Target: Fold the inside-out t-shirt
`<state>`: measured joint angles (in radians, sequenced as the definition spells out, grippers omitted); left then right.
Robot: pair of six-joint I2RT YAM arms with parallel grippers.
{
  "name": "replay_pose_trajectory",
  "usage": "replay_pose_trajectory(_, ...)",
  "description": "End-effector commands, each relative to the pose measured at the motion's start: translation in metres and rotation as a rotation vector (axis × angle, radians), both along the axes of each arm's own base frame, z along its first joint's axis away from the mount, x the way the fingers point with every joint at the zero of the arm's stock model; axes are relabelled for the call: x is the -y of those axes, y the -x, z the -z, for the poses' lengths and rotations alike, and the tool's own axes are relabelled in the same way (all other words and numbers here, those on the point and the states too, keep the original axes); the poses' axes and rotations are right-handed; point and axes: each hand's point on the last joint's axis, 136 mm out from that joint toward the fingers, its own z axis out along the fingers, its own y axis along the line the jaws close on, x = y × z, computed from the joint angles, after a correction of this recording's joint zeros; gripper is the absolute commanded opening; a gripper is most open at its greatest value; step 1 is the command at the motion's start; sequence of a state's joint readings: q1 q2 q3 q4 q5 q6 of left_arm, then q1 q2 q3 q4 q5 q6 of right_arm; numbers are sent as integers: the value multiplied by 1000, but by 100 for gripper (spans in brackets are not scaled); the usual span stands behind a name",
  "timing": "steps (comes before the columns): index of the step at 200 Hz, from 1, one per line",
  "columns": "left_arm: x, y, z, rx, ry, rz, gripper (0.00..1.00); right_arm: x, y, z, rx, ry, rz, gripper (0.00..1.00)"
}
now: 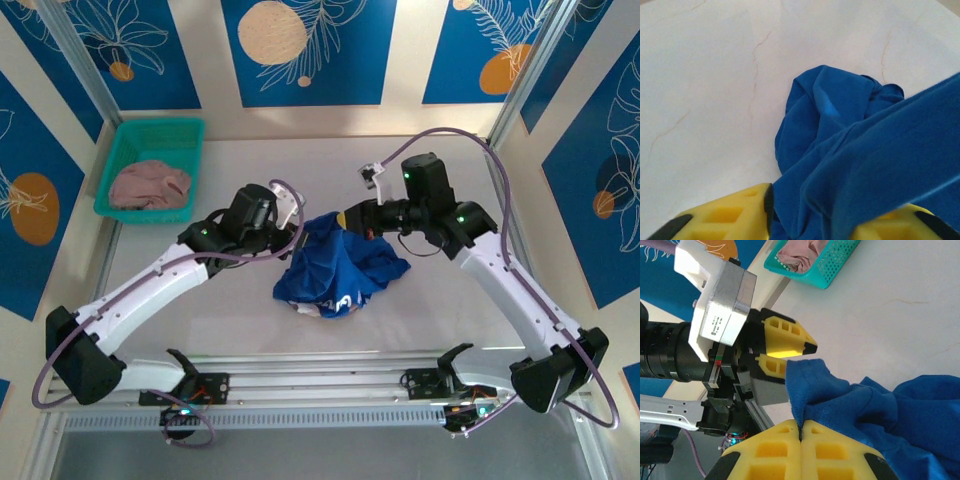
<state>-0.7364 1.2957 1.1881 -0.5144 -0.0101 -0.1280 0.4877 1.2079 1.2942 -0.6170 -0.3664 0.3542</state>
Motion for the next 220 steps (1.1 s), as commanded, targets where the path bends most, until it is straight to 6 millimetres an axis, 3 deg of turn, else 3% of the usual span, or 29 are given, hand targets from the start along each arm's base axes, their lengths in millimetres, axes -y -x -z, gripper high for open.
replay_pose_trajectory(1,-9,-6,-2,-2,-29,-31,24,6,6,-17,53,-9,-10,0)
replay_pose_trajectory(39,-17,-8,-23,-12,37,-42,4,25,-2,-5,115,137,39,0)
replay_pose_trajectory(69,-21,3,-57,-75,231,-23,0,44,-9,10,191,332,87,0)
replay_pose_trajectory(113,-22,24,-87,-121,355,44,0,49,-13,7,311,496,121,0)
replay_pose_trajectory(138,-29,37,-80,-136,287,76,0,64,-20,8,310,601,217,2)
replay_pose_trajectory(177,-66,39,-47,-148,104,-55,0,84,-20,19,300,755,278,5)
replay_pose_trajectory(190,-60,45,-48,-157,148,-23,0,79,-17,29,291,762,252,7)
replay_pose_trajectory(220,-32,56,-74,-161,346,95,0,75,-16,55,238,799,225,9)
